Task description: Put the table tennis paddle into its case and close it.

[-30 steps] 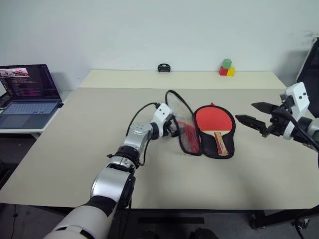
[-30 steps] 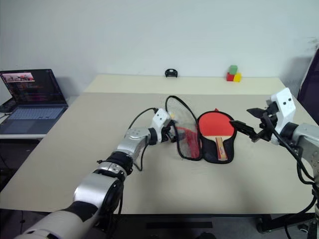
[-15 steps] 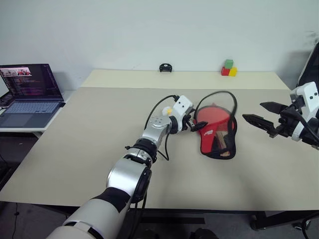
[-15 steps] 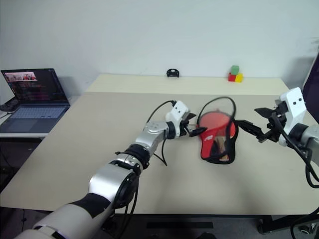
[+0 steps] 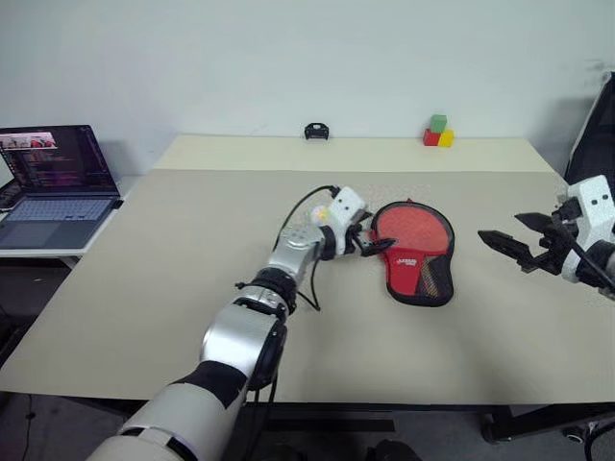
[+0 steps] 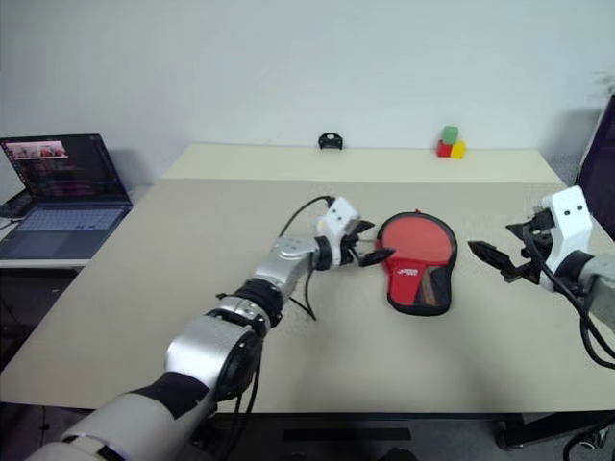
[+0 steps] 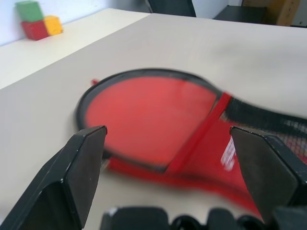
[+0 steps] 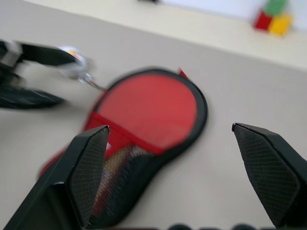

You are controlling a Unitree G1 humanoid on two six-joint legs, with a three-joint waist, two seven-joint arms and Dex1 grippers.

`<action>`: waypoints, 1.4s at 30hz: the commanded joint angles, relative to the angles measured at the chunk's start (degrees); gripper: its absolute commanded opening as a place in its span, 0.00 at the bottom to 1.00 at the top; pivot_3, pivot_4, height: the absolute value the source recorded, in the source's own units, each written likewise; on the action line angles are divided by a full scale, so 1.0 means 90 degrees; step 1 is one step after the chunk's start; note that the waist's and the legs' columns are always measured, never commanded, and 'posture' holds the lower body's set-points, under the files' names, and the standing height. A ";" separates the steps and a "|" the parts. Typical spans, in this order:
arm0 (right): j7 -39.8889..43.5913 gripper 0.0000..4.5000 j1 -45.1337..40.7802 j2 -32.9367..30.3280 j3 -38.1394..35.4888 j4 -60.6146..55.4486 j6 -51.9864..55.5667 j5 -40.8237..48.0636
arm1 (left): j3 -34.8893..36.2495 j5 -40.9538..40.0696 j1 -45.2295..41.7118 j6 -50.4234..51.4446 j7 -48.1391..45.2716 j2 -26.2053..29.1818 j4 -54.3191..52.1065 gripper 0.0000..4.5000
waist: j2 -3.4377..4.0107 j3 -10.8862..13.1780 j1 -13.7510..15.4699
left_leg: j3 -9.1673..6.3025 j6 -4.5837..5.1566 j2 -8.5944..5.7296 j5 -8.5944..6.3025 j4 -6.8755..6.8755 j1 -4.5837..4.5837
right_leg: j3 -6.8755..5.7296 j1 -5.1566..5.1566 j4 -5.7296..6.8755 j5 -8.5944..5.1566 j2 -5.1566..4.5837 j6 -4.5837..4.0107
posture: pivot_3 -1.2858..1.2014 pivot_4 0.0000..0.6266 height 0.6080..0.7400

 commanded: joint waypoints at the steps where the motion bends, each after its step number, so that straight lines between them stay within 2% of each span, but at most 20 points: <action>1: -0.0043 1.00 -0.0071 0.0129 0.0182 0.0004 -0.0105 -0.0081 | 0.0147 -0.0278 0.0341 -0.0128 -0.0616 0.0427 -0.0691 1.00 | 0.0000 0.0000 -0.0013 | 0.0000 0.0000 0.0000 0.0000 0.0001 -0.0001 | 0.0000 0.0000 0.0000 0.0000 0.0000 0.0000 | 0.52 0.24 1.00; 7: 0.0011 1.00 -0.0425 0.0495 0.0807 0.0626 -0.0233 -0.0310 | 0.0175 -0.0614 0.1054 0.0382 -0.1271 0.1161 -0.2306 1.00 | -0.0001 0.0000 -0.0021 | -0.0003 0.0000 -0.0004 0.0001 0.0008 -0.0005 | 0.0000 0.0000 0.0002 0.0000 -0.0002 0.0000 | 0.52 0.24 1.00; 14: 0.0202 1.00 -0.0887 0.0827 0.1491 0.1773 -0.0858 -0.0911 | 0.0179 -0.0936 0.1718 0.1347 -0.1292 0.1727 -0.4109 1.00 | 0.0000 0.0000 -0.0050 | -0.0008 0.0000 -0.0003 0.0001 0.0008 -0.0005 | 0.0004 0.0000 0.0002 0.0000 -0.0003 0.0000 | 0.52 0.24 1.00; 18: 0.0283 1.00 -0.1487 0.1194 0.1875 0.3226 -0.1586 -0.1459 | 0.0222 -0.1029 0.2043 0.1718 -0.1118 0.1963 -0.4848 1.00 | 0.0000 0.0000 -0.0097 | -0.0005 0.0000 -0.0003 0.0001 0.0009 -0.0002 | 0.0004 0.0000 0.0005 0.0000 -0.0003 0.0000 | 0.52 0.24 1.00; 27: 0.0681 1.00 -0.2178 0.1612 0.2304 0.4869 -0.2443 -0.2175 | 0.0165 -0.1114 0.2263 0.2025 -0.0899 0.2082 -0.5315 1.00 | 0.0001 0.0000 -0.0113 | -0.0004 -0.0004 -0.0001 0.0004 0.0009 -0.0002 | 0.0005 -0.0001 0.0009 0.0000 -0.0004 0.0000 | 0.52 0.24 1.00; 42: 0.1445 1.00 -0.2951 0.1997 0.2747 0.5984 -0.2205 -0.2699 | 0.0091 -0.1154 0.2151 0.2003 -0.0929 0.2128 -0.5274 1.00 | 0.0003 -0.0002 -0.0199 | -0.0001 -0.0009 0.0002 0.0007 0.0010 0.0011 | 0.0008 -0.0001 0.0026 0.0001 -0.0003 -0.0001 | 0.52 0.24 1.00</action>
